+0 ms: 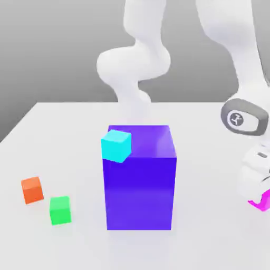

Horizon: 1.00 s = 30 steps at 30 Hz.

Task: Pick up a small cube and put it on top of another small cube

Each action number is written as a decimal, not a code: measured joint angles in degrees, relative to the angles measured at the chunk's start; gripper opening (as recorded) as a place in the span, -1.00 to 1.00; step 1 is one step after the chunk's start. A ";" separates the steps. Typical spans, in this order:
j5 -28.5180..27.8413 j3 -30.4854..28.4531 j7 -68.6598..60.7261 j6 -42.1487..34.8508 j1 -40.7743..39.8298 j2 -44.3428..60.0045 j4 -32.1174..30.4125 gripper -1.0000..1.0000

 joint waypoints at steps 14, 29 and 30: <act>18.33 -6.44 -8.42 -4.54 -18.49 -2.38 2.63 -1.00; 16.08 -18.59 -3.02 -3.94 -30.36 -9.55 -4.67 -1.00; 15.55 -19.28 -2.40 -3.87 -31.45 -10.17 -5.28 -1.00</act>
